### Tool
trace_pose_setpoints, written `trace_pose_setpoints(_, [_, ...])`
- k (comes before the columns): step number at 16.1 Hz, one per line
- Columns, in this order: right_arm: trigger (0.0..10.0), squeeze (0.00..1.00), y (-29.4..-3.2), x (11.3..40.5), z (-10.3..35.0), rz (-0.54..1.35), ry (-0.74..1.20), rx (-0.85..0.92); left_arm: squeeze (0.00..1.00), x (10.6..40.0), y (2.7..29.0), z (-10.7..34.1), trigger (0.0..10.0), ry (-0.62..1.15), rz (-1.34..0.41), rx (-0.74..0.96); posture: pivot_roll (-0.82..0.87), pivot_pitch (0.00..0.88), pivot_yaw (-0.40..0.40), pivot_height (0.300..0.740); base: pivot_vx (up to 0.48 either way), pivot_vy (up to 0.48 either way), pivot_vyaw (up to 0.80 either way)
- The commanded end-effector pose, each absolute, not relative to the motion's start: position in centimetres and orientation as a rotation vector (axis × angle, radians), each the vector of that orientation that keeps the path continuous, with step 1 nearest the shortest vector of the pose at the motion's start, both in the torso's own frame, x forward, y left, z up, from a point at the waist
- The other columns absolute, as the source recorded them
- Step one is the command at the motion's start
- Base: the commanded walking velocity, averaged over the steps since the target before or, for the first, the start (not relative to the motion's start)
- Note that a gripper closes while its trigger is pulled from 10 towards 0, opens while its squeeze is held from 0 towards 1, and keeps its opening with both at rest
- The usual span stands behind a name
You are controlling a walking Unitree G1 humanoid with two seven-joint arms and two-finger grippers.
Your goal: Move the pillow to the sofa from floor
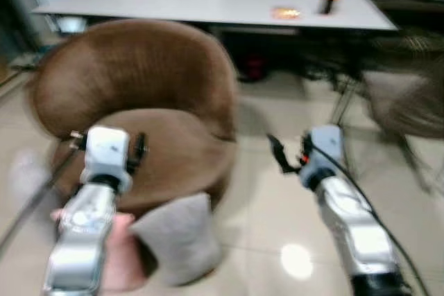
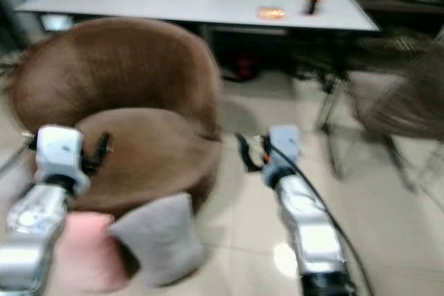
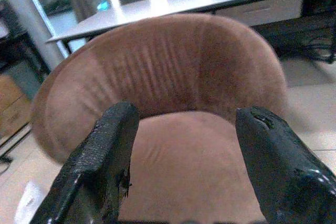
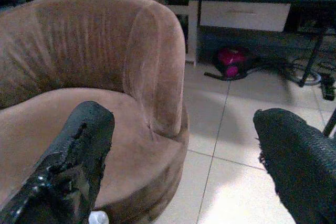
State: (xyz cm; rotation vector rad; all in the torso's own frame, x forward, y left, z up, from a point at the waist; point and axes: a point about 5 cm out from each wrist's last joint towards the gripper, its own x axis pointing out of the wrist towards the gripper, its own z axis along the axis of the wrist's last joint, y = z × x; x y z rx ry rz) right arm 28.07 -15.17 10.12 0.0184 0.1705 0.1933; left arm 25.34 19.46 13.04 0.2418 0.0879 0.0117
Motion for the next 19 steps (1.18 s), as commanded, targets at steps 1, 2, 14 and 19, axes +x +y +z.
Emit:
trace_pose_setpoints(1, [10.0,0.0,-14.2,28.2,10.7,0.242,0.145,0.029,0.0,25.2,20.2,13.5,10.0,0.081,0.036,0.258,-0.06,0.0,0.017,0.74,0.304,0.0,0.8])
trace_pose_setpoints(2, [10.0,0.0,-14.1,28.2,10.6,0.249,0.147,0.029,0.0,25.2,20.2,13.5,10.0,0.082,0.036,0.259,-0.06,0.0,0.016,0.74,0.304,0.0,0.8])
trace_pose_setpoints(14, [10.0,0.0,-15.4,27.7,9.7,0.163,0.169,0.061,0.0,25.1,20.7,13.2,10.0,0.092,0.048,0.291,-0.06,0.0,0.016,0.74,0.204,0.0,0.53])
trace_pose_setpoints(19, [10.0,0.0,-15.5,27.7,9.8,0.146,0.16,0.069,0.0,25.3,20.9,13.6,10.0,0.072,0.052,0.26,-0.06,0.0,0.02,0.74,0.0,0.0,0.0])
